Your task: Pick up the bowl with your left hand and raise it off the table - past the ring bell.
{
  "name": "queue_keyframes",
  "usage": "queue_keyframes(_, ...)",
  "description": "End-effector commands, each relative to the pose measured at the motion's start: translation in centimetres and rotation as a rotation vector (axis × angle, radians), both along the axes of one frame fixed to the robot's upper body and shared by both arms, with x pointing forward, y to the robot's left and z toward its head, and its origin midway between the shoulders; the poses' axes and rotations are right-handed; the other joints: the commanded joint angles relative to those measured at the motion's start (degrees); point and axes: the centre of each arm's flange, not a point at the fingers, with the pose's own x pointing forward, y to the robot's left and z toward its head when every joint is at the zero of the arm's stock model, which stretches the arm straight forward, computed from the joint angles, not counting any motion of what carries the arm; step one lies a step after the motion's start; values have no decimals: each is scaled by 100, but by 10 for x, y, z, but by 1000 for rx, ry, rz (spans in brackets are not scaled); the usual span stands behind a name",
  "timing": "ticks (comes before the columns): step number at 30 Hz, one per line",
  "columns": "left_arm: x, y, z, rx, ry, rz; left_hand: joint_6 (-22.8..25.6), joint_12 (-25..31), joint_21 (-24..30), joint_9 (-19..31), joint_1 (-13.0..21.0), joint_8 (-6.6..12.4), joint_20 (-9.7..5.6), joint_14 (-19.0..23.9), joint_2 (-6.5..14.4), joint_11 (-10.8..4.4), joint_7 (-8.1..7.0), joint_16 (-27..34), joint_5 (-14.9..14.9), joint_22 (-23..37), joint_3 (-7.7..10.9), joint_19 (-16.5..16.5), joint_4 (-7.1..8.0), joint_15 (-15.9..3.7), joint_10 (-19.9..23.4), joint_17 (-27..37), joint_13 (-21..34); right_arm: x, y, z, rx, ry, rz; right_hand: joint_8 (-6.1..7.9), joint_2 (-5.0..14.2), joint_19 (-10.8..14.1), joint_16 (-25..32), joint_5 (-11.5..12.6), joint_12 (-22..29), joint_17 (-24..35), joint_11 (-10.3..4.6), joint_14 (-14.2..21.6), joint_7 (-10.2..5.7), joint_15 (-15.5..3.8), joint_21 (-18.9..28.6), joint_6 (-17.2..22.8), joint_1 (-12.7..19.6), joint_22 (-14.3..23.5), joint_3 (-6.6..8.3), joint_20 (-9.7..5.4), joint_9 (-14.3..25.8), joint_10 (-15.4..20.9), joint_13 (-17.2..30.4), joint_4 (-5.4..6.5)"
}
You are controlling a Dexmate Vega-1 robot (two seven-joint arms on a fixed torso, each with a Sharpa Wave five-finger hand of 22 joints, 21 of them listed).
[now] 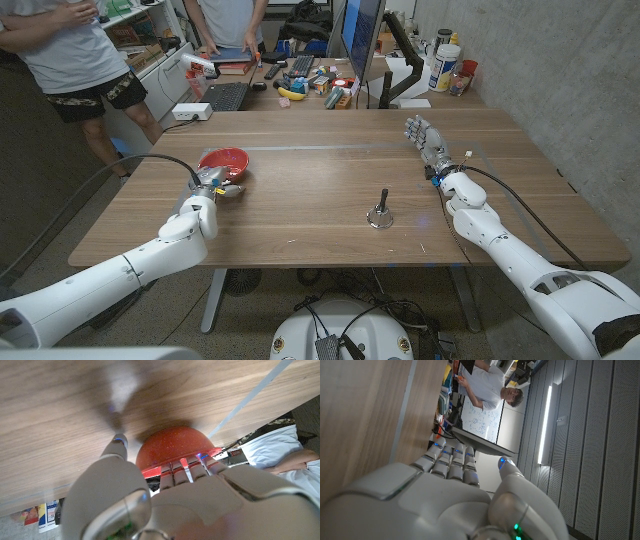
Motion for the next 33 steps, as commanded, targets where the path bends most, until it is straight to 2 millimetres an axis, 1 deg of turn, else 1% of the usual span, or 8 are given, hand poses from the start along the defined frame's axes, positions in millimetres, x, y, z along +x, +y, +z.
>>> queue_keyframes(1,4,-3,-1,2,6,-8,131,51,104,27,102,27,-335,71,12,-15,-16,12,28,26,22,274,-44,-193,97,-1,19,-2,-2,1,4,-8,0,9,14,78,-3,21,-22,9,-7,29,-29,18,-8,1,-60,25,19,-2,29,39,14,-17)
queue_keyframes(7,5,-4,0,6,7,-12,226,60,157,27,178,45,-386,102,40,-65,-57,12,21,28,41,480,-71,-246,181,2,19,-2,-1,2,3,-10,0,9,11,82,-1,21,-23,8,-6,33,-26,22,-18,0,-61,26,19,-2,29,35,14,-20)
queue_keyframes(16,6,-2,2,-4,8,-2,611,121,319,27,509,124,-440,482,169,-125,-143,86,-30,42,144,1126,-184,-364,566,5,18,-3,2,5,-2,-14,0,6,8,90,0,21,-23,9,-16,37,-40,24,-33,-11,-66,26,19,-8,29,34,14,-21)
queue_keyframes(22,7,-1,2,-2,13,-1,1116,224,470,30,861,244,-407,1095,315,-351,-280,197,-157,53,271,1726,-264,-522,1161,18,19,-2,6,6,-8,-14,4,5,5,98,0,21,-20,8,-19,38,-39,26,-41,-14,-68,27,17,-10,29,41,14,-23)
queue_keyframes(25,7,-1,2,0,14,5,1531,299,569,31,1091,358,-379,1546,421,-468,-360,270,-305,61,364,2094,-288,-646,1640,29,26,-2,7,7,-11,-13,7,4,5,101,2,21,-18,9,-23,42,-41,26,-45,-18,-70,27,17,-9,29,46,14,-23)
queue_keyframes(27,7,0,2,-7,13,14,1753,321,634,31,1208,417,-369,1781,458,-483,-379,297,-412,67,409,2312,-297,-718,1885,31,26,-2,8,7,-11,-12,9,4,4,103,2,21,-19,9,-28,44,-42,25,-46,-19,-70,27,17,-8,29,44,14,-24)
queue_keyframes(29,7,-1,2,-10,10,18,2039,338,704,29,1342,495,-355,2133,533,-380,-457,358,-525,74,474,2534,-297,-797,2139,40,34,-2,9,7,-13,-12,11,2,4,110,2,21,-20,9,-29,43,-44,25,-46,-25,-70,27,17,-5,29,41,14,-24)
queue_keyframes(33,6,-2,3,-14,0,18,2592,431,872,25,1567,656,-388,2701,599,-484,-528,420,-667,89,588,2985,-305,-919,2716,39,85,-2,8,8,-15,-14,12,1,3,115,5,20,-21,10,-28,52,-48,19,-53,-31,-74,28,16,-1,29,40,14,-23)
